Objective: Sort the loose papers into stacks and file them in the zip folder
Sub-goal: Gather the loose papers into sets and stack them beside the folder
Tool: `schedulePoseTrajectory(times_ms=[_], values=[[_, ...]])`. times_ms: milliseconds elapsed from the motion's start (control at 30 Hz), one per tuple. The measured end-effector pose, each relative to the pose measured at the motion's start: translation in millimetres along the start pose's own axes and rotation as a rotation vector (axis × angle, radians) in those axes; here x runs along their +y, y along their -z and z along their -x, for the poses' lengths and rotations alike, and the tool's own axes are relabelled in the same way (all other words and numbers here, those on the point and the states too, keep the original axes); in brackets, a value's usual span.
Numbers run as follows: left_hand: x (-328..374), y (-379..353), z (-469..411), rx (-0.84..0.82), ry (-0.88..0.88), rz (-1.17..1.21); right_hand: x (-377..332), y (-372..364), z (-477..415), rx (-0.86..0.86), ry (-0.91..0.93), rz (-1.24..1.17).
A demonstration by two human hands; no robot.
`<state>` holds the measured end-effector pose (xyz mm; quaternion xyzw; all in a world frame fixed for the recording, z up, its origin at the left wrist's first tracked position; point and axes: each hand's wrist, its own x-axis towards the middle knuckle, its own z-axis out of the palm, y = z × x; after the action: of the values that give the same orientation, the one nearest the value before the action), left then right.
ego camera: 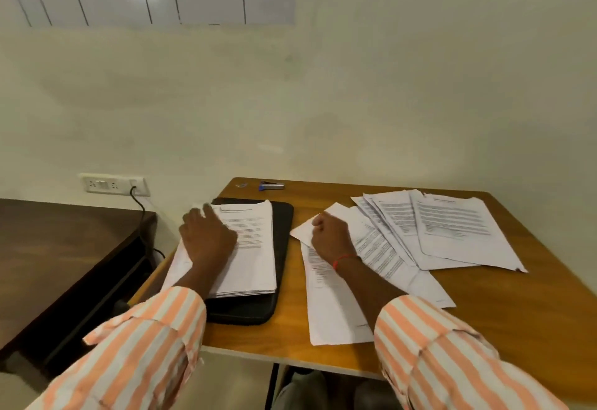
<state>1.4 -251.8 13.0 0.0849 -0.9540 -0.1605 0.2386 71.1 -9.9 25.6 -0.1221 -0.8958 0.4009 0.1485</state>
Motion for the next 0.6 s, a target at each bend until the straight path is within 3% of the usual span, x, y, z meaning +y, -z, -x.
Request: schedulePoseTrajectory(times_ms=[100,233,300,500,600], values=[[58,-11,10,-0.130,-0.179,0.176,45,44,-16,0.169,-0.070,0.159],[150,-35,45,-0.472,-0.388,0.366,110,81,-27,0.139,-0.148,0.458],[186,-48,64,-0.546,-0.469,0.398,132,91,-32,0.138,-0.155,0.503],[239,-80,98,-0.652,-0.446,0.545,158,104,-52,0.136,-0.298,0.533],[247,-93,108,-0.675,-0.413,0.600,152,99,-50,0.124,-0.200,0.565]])
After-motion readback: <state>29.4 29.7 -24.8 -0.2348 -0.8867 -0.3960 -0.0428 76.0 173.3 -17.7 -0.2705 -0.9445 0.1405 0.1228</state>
